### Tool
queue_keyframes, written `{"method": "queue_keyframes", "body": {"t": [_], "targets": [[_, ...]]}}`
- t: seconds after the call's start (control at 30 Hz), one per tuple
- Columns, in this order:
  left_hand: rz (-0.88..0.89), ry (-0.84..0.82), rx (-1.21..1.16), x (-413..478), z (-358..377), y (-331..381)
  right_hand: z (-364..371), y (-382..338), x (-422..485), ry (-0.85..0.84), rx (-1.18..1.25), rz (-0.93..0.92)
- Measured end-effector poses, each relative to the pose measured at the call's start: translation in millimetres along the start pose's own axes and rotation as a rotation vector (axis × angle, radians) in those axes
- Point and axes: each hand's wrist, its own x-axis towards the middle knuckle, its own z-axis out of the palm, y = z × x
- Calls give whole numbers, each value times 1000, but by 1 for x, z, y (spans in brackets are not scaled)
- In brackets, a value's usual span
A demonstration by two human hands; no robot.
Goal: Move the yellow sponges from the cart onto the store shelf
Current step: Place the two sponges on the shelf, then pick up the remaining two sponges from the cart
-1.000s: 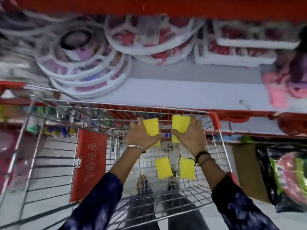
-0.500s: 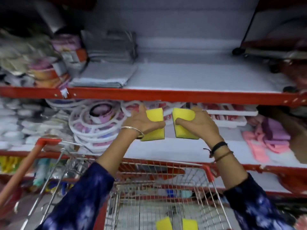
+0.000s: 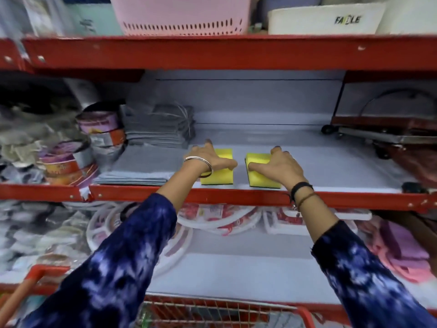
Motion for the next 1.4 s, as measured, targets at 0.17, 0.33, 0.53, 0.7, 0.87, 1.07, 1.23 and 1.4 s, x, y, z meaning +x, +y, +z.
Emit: {"method": "queue_keyframes", "body": {"t": [0.17, 0.33, 0.53, 0.7, 0.87, 1.07, 1.23, 1.4], "targets": [[-54, -85, 94, 37, 13, 9, 18, -4, 41, -15, -70, 37], [-21, -39, 145, 59, 28, 10, 38, -2, 67, -68, -75, 88], [-28, -53, 188, 71, 49, 7, 55, 6, 79, -119, -167, 98], [-7, -23, 182, 66, 44, 4, 50, 12, 70, -54, -157, 88], [153, 350, -5, 16, 42, 5, 40, 21, 25, 208, 57, -142], [472, 555, -374, -68, 86, -23, 58, 51, -64, 192, 246, -319], [542, 482, -391, -129, 152, -56, 95, 99, -120, 58, 232, -213], [449, 249, -333, -177, 240, -95, 147, 157, -164, -80, 227, -39]]}}
